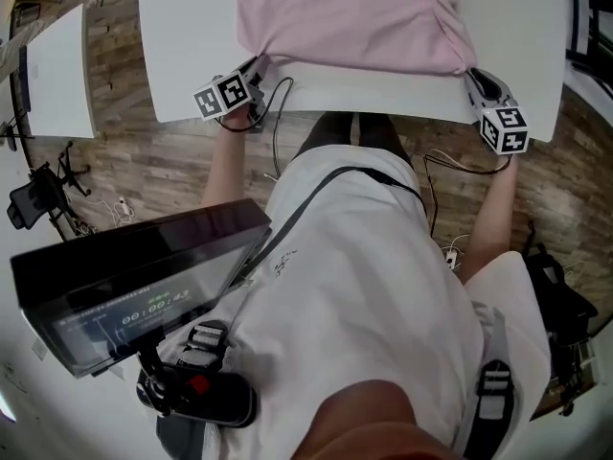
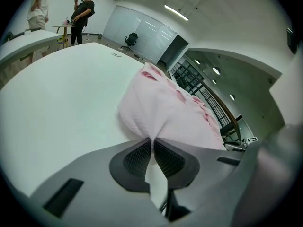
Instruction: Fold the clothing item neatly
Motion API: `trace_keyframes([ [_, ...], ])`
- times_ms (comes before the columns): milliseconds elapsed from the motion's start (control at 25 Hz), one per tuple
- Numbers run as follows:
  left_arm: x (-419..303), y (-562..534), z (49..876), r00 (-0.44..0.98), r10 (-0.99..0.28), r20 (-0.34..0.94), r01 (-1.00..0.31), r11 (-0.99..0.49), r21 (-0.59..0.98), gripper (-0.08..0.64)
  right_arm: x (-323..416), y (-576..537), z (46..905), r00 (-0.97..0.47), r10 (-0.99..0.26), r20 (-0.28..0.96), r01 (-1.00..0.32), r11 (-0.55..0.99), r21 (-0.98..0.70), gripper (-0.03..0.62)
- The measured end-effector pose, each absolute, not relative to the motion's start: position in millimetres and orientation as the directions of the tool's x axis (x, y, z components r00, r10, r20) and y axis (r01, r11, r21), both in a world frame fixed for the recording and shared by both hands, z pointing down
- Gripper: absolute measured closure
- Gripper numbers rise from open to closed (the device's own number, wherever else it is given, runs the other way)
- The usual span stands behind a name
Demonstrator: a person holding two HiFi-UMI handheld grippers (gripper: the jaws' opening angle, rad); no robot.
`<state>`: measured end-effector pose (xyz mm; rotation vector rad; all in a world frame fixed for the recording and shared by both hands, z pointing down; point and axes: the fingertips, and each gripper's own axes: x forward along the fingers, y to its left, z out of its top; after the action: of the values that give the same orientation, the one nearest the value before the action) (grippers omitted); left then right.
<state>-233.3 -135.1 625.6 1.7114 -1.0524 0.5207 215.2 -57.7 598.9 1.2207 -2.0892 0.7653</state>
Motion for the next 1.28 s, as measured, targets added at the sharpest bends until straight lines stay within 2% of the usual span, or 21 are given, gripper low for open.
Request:
trace_keyframes([
  [80,-234,-131,631,0.526,-0.397,0.752,-0.837,-0.088,0.540,0.538,201,-68,606,-0.387,-0.560,0.732,-0.897,0.412,-0.159,0.537],
  [160,-232,-129,633,0.530,-0.393,0.751,-0.835,-0.089,0.543,0.538,199,-72,620,-0.315,-0.544,0.777,-0.901,0.429,-0.065,0.542],
  [240,-234,-125,633,0.529,-0.392,0.753,-0.837,-0.095,0.539,0.538,202,-65,635,-0.259,-0.501,0.826,-0.894,0.448,-0.009,0.571],
  [480,-245,-88,632,0.544,-0.363,0.757,-0.826,-0.076,0.558,0.538,223,-17,636,-0.251,-0.405,0.879,-0.925,0.367,-0.095,0.571],
  [600,-250,-61,629,0.557,-0.354,0.752,-0.817,-0.069,0.573,0.535,217,-21,602,-0.331,-0.477,0.814,-0.916,0.372,-0.154,0.571],
  [720,-265,-47,621,0.527,-0.369,0.765,-0.844,-0.121,0.523,0.459,197,-50,562,-0.427,-0.561,0.709,-0.882,0.432,-0.189,0.571],
  [880,-272,-72,594,0.444,-0.434,0.784,-0.894,-0.275,0.354,0.457,152,-97,544,-0.532,-0.584,0.614,-0.821,0.533,-0.204,0.572],
  [1000,-243,-123,574,0.451,-0.484,0.750,-0.872,-0.420,0.253,0.459,104,-131,563,-0.574,-0.542,0.613,-0.779,0.592,-0.206,0.590],
  [1120,-192,-171,582,0.473,-0.475,0.742,-0.820,-0.546,0.172,0.484,94,-162,588,-0.479,-0.564,0.672,-0.803,0.591,-0.075,0.589],
  [1200,-169,-188,600,0.455,-0.453,0.766,-0.801,-0.585,0.130,0.494,125,-175,598,-0.348,-0.616,0.706,-0.853,0.520,0.033,0.589],
  [1280,-165,-192,615,0.429,-0.436,0.791,-0.818,-0.559,0.135,0.495,178,-176,605,-0.194,-0.655,0.731,-0.909,0.400,0.117,0.589],
])
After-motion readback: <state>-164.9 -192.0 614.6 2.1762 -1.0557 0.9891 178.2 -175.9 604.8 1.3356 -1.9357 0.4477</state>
